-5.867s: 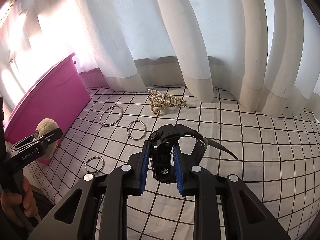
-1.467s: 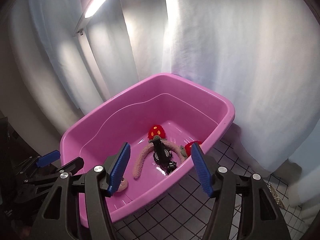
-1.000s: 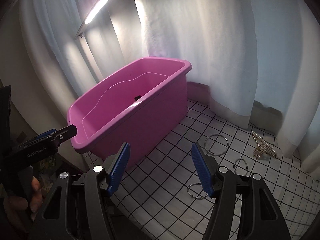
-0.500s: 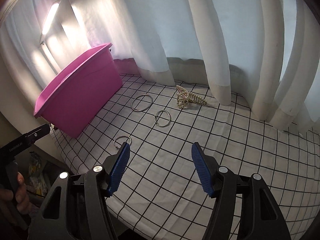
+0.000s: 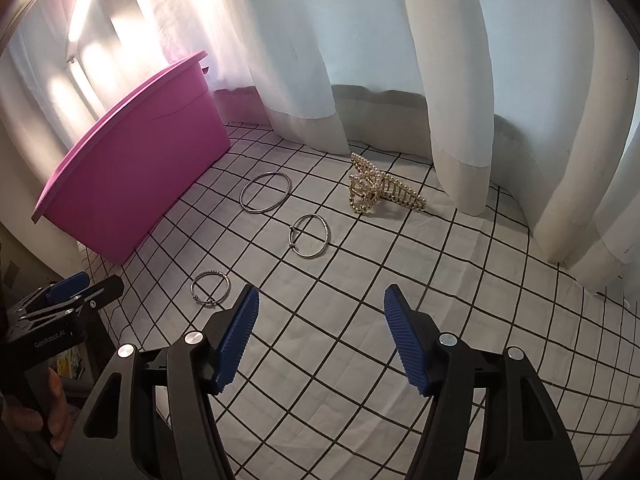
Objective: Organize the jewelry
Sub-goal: 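Move both tools back over the table toward the silver rings, then grasp the silver bangle with the left tool while the right tool grasps a silver hoop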
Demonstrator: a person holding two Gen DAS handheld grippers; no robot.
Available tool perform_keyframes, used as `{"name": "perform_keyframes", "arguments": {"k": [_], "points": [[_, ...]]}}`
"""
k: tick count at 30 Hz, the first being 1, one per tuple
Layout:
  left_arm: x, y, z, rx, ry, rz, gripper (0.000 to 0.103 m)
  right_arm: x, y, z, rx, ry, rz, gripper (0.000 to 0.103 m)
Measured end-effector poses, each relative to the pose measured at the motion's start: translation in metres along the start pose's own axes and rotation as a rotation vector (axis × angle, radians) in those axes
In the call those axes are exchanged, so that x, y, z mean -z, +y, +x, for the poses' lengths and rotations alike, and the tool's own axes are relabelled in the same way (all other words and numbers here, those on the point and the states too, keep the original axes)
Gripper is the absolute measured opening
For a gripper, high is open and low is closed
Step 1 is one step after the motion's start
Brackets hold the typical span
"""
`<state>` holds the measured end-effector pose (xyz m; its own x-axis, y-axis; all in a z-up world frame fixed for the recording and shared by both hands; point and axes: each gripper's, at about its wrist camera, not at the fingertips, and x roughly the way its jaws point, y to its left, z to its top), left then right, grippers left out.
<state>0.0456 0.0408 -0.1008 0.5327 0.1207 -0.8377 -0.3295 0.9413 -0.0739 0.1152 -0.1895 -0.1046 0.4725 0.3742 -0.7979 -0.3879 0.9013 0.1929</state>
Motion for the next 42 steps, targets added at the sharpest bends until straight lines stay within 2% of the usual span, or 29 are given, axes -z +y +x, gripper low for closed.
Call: {"name": "perform_keyframes", "arguments": {"k": [5, 9, 19, 26, 34, 42], "points": [[0.005, -0.011, 0.028, -0.004, 0.057, -0.001, 0.085, -0.007, 0.002, 0.030, -0.001, 0.038, -0.039, 0.063], [0.011, -0.018, 0.042, -0.017, 0.067, -0.045, 0.085, -0.010, 0.000, 0.051, -0.022, 0.056, -0.085, 0.063], [0.024, -0.035, 0.055, -0.082, -0.007, -0.152, 0.085, -0.016, -0.024, 0.089, -0.129, 0.054, -0.134, 0.063], [0.032, -0.048, 0.071, -0.109, -0.046, -0.143, 0.085, -0.019, -0.026, 0.105, -0.152, 0.036, -0.158, 0.065], [0.029, -0.051, 0.085, -0.163, -0.070, -0.143, 0.085, -0.025, -0.014, 0.115, -0.129, 0.020, -0.234, 0.067], [0.030, -0.049, 0.095, -0.161, -0.045, -0.164, 0.086, -0.031, 0.003, 0.126, -0.032, 0.045, -0.337, 0.067]]}}
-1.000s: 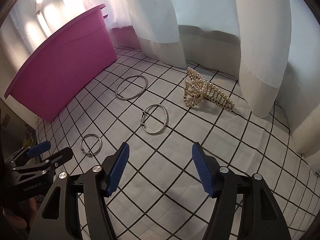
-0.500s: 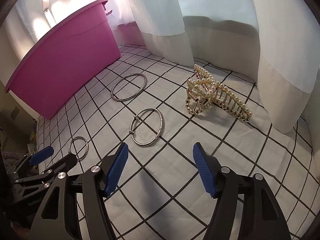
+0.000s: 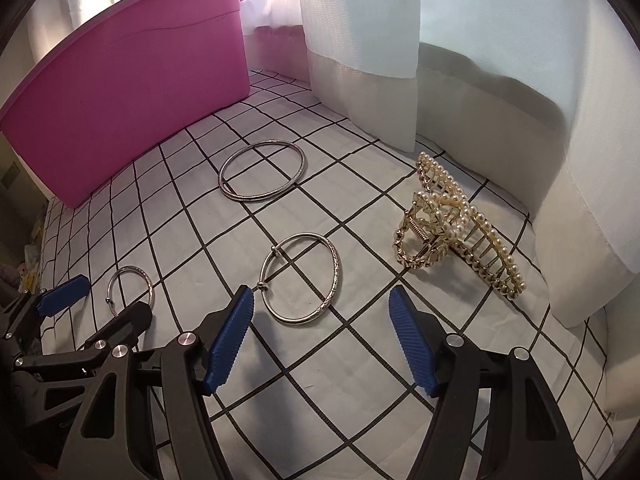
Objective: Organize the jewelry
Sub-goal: 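Grasp the silver bangle with the left tool while the right tool grasps a silver hoop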
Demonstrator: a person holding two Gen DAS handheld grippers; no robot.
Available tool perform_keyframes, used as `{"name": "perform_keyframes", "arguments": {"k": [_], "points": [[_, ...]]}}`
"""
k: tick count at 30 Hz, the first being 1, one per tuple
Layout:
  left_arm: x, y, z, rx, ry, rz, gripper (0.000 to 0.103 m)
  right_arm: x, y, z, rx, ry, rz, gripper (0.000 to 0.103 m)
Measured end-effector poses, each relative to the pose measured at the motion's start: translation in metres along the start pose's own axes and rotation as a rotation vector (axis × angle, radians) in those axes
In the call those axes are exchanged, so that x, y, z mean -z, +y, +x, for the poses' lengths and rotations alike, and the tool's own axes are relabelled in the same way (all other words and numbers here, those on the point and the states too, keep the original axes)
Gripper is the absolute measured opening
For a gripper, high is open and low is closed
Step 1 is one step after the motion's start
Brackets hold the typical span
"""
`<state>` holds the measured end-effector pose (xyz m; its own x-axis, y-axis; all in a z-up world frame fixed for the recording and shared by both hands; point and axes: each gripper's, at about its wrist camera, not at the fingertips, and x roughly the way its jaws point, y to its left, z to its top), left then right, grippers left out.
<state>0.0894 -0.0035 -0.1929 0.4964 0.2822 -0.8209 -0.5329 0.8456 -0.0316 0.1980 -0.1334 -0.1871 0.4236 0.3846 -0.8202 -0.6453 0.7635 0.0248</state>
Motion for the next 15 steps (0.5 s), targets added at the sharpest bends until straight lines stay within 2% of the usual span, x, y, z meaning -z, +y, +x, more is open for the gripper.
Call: {"name": "perform_keyframes", "arguments": {"k": [7, 15], "points": [[-0.004, 0.000, 0.008, 0.000, 0.008, 0.008, 0.097, -0.007, 0.002, 0.010, 0.031, 0.014, -0.040, 0.074], [-0.006, -0.001, 0.010, -0.007, 0.008, 0.010, 0.098, -0.012, 0.001, 0.017, 0.051, 0.001, -0.042, 0.078]]}}
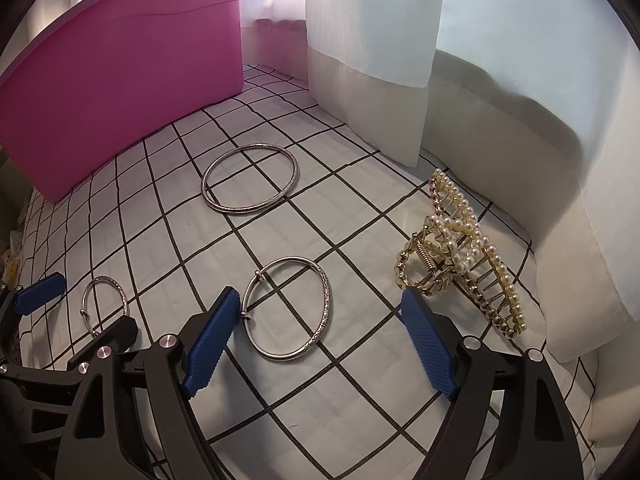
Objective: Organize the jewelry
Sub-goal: 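Grasp the silver bangle with the left tool while the right tool grasps a silver hoop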
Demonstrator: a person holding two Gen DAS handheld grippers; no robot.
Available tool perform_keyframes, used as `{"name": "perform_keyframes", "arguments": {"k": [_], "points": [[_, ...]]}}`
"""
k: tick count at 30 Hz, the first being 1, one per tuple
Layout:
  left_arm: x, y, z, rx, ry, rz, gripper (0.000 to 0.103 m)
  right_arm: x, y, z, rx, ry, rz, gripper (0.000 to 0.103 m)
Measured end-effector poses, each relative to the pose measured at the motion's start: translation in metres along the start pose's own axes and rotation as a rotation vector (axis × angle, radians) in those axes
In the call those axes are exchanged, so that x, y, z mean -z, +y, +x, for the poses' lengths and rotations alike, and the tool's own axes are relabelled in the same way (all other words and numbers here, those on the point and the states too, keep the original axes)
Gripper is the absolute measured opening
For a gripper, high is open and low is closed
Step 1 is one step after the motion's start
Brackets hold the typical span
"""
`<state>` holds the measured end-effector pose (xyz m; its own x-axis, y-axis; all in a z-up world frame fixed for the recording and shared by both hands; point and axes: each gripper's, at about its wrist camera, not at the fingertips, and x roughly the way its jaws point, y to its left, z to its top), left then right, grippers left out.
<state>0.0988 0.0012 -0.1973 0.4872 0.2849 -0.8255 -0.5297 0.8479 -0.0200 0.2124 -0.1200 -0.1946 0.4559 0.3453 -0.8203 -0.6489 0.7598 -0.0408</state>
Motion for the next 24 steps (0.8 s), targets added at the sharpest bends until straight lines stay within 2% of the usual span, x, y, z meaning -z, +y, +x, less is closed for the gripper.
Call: {"name": "perform_keyframes", "arguments": {"k": [6, 11, 15, 16, 17, 24], "points": [[0.000, 0.001, -0.001, 0.005, 0.001, 0.000, 0.096, 0.001, 0.003, 0.002, 0.000, 0.004, -0.010, 0.078], [0.003, 0.005, -0.004, -0.004, -0.015, -0.012, 0.086, 0.007, 0.003, -0.005, -0.005, 0.001, -0.018, 0.074], [0.003, 0.009, -0.007, -0.007, -0.032, -0.017, 0.074, 0.013, 0.008, -0.011, -0.014, -0.014, -0.031, 0.059], [0.003, 0.010, -0.007, -0.006, -0.038, -0.018, 0.066, 0.014, 0.009, -0.012, -0.014, -0.019, -0.034, 0.050], [0.003, 0.011, -0.008, -0.005, -0.045, -0.015, 0.055, 0.015, 0.011, -0.014, -0.013, -0.025, -0.039, 0.044], [0.006, 0.018, -0.014, 0.030, -0.064, -0.022, 0.054, 0.017, 0.006, -0.017, -0.028, -0.045, -0.020, 0.041]]}}
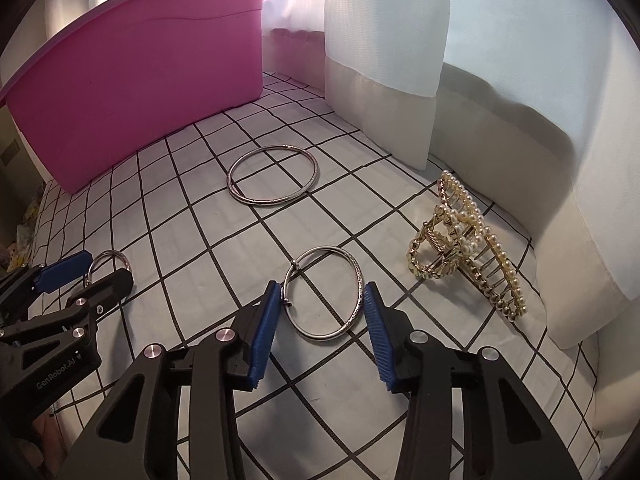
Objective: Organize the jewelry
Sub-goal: 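Grasp the silver bangle with the left tool while the right tool grasps a silver hoop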
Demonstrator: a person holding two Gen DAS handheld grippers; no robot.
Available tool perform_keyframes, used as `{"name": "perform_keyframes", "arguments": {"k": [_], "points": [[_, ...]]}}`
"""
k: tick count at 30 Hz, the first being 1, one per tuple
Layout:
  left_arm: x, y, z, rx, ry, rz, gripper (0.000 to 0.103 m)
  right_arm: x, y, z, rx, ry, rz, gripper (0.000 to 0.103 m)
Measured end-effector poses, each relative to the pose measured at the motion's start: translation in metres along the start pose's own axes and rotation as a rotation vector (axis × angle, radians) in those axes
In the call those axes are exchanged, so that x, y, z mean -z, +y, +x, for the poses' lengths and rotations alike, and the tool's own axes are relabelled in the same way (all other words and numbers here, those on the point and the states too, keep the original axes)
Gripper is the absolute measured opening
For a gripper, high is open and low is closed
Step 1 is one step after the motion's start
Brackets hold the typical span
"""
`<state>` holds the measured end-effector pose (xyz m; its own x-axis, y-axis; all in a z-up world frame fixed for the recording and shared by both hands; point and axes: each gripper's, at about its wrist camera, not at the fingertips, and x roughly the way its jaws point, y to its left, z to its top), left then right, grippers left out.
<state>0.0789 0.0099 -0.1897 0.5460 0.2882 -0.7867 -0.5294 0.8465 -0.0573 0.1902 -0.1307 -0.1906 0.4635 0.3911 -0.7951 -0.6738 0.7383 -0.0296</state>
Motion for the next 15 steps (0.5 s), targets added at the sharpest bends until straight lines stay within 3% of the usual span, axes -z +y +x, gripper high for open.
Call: {"name": "perform_keyframes", "arguments": {"k": [15], "points": [[-0.004, -0.001, -0.026, 0.053, -0.025, 0.006, 0.054, 0.006, -0.009, -0.022, -0.056, -0.023, 0.086, 0.041]]}}
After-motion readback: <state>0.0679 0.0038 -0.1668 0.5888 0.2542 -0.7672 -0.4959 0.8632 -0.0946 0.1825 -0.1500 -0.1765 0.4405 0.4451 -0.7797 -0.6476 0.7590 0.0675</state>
